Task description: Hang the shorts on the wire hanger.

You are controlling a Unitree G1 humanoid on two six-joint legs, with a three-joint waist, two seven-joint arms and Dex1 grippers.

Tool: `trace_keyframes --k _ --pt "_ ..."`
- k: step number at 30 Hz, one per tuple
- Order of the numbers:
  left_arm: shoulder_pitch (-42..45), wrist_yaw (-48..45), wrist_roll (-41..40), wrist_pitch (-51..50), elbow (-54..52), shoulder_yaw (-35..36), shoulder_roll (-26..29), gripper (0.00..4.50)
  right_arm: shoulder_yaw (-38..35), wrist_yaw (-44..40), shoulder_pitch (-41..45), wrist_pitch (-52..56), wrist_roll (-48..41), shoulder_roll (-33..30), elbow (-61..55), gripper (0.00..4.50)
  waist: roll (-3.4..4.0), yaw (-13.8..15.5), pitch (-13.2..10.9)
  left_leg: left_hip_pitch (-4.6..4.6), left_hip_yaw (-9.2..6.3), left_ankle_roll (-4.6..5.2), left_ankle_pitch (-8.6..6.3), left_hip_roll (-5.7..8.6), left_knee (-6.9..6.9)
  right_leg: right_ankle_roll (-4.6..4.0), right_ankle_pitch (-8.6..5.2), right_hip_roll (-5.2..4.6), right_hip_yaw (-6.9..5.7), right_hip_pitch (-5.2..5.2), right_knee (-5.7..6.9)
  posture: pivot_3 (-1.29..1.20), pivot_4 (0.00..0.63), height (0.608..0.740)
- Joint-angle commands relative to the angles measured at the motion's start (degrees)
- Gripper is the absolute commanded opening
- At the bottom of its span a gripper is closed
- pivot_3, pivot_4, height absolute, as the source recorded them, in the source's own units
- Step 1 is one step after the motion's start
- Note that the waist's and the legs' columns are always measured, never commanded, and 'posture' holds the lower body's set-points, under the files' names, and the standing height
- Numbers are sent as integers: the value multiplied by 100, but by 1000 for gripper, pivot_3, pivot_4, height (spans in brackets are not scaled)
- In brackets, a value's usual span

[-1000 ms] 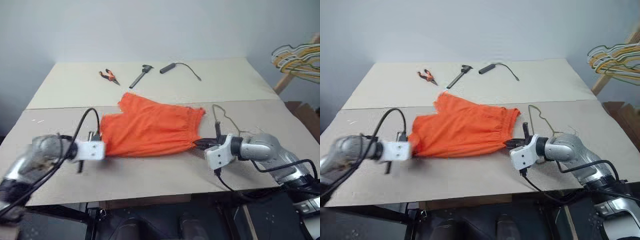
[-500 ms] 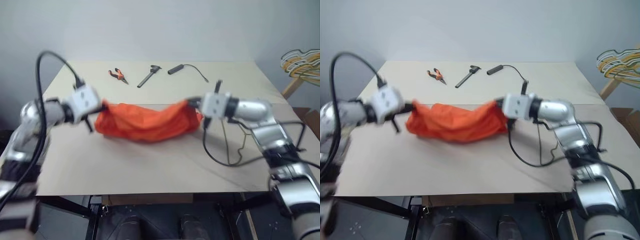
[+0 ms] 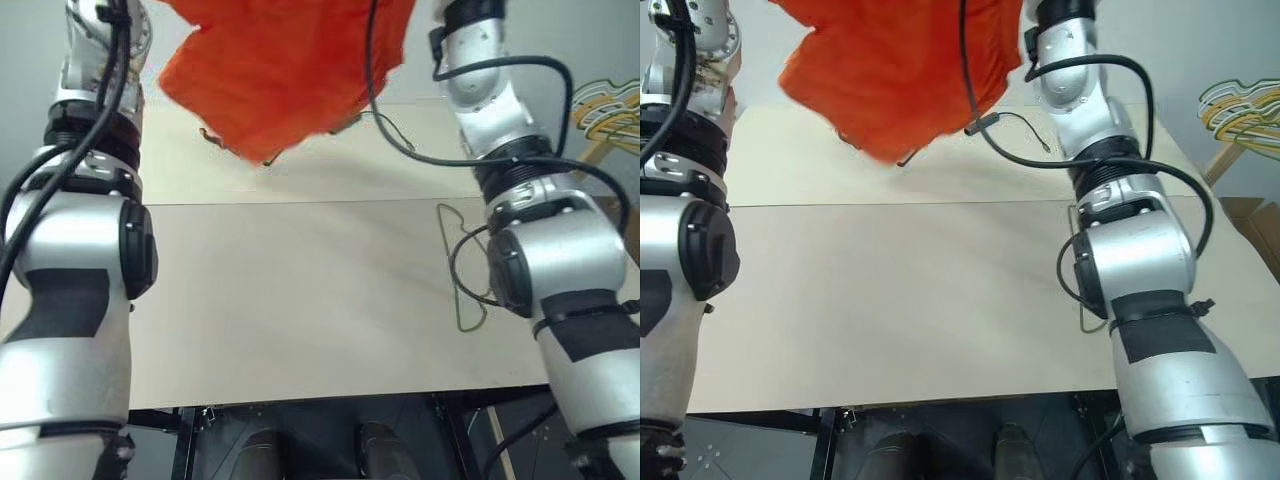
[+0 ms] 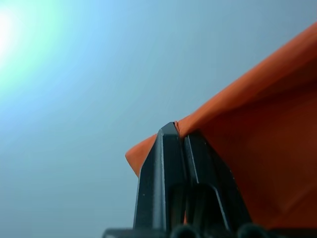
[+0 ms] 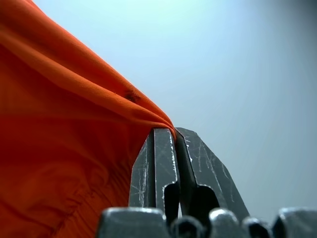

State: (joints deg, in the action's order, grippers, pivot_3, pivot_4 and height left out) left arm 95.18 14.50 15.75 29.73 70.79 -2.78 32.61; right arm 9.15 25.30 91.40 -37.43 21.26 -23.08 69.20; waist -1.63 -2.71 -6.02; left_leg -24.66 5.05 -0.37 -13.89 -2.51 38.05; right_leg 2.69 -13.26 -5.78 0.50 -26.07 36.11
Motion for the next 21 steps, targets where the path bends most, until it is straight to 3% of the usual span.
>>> trace_keyframes --k 1,4,6,10,12,15,17,21 --pt "-620 -645 -215 829 -213 136 207 30 40 -223 -549 -396 116 -402 203 0 2 -23 6 10 7 0 0 0 -1 0 0 0 1 9 -3 -3 54 740" --pt "-1879 -2351 -940 1143 -1131 195 147 30 255 -1403 -1434 -926 121 -692 188 0 7 -82 10 129 13 3 -1 -3 -19 4 -3 1 -5 142 -37 2 63 740" --pt "-3114 -3443 -1619 808 -2508 133 193 30 430 -2248 -2054 -1425 124 -921 97 0 9 -153 11 172 18 11 -4 -4 -16 7 -1 1 0 192 -47 4 74 740" --pt "-6083 -5054 -3119 -1202 -6256 2 917 30 741 -4261 -3215 -2488 -232 -1267 -185 0 13 -401 5 150 16 20 -8 -9 3 14 4 1 28 161 -27 -8 91 740" --pt "-7191 -5439 -3639 -2141 -7577 166 1392 30 874 -5104 -3619 -2846 -467 -1379 -348 0 17 -511 -4 143 -4 23 -11 -19 0 14 4 7 36 150 -24 -8 99 740" --pt "-8385 -5950 -4164 -3141 -8746 581 2103 30 1010 -6530 -4155 -2998 -1214 -1440 -707 0 15 -580 -11 158 -27 24 -12 -29 2 13 4 15 44 162 -25 -3 106 740" --pt "-9121 -6516 -4472 -3745 -9298 918 2722 30 1139 -7155 -4463 -3093 -1497 -1535 -948 0 12 -579 -20 207 -27 89 -49 -34 4 5 9 20 51 211 -19 1 108 740" --pt "-10258 -7538 -4748 -4395 -9886 1548 3570 30 1169 -7756 -4772 -2910 -1624 -1657 -1265 0 13 -438 -53 378 -15 101 -59 -33 3 -4 0 17 49 371 -30 -2 108 740"
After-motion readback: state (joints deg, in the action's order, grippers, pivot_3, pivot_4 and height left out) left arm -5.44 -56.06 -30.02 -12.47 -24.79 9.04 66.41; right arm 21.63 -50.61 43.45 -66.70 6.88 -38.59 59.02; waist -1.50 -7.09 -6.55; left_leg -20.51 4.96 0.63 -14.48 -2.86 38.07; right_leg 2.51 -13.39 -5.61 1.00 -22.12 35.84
